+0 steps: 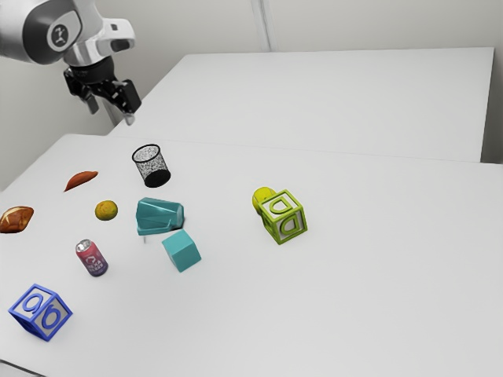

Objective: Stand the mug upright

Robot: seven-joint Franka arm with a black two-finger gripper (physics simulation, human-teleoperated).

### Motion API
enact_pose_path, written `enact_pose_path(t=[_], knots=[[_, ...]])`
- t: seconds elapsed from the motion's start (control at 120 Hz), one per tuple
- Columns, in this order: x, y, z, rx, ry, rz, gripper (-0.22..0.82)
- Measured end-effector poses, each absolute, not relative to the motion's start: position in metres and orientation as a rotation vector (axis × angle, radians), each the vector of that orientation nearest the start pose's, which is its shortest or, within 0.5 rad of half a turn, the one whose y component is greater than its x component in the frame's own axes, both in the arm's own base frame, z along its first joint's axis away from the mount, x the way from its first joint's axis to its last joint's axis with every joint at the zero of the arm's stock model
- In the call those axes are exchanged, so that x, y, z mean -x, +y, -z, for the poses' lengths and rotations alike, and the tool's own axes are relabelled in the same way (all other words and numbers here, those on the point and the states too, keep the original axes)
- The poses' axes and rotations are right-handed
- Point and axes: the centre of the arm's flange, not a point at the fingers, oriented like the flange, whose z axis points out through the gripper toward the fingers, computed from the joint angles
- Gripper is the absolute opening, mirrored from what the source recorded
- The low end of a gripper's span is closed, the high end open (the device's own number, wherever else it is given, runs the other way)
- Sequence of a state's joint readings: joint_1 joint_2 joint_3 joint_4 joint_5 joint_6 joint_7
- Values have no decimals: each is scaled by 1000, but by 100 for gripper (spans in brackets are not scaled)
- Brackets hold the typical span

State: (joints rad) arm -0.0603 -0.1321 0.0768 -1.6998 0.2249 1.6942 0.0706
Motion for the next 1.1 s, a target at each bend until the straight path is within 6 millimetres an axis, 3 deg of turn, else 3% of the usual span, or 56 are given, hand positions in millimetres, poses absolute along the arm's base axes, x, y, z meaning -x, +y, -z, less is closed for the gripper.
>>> enact_pose_path(t=[0.242,0.392,0.542,0.6,0.892,1.1], knots=[[-527,43,-648,2914,90,193,60],[-528,73,-621,2965,8,146,60],[-516,136,-579,3174,-278,78,60],[-516,152,-565,3234,-366,55,60],[-537,198,-462,3421,-634,-181,60],[-546,221,-414,3497,-725,-256,60]])
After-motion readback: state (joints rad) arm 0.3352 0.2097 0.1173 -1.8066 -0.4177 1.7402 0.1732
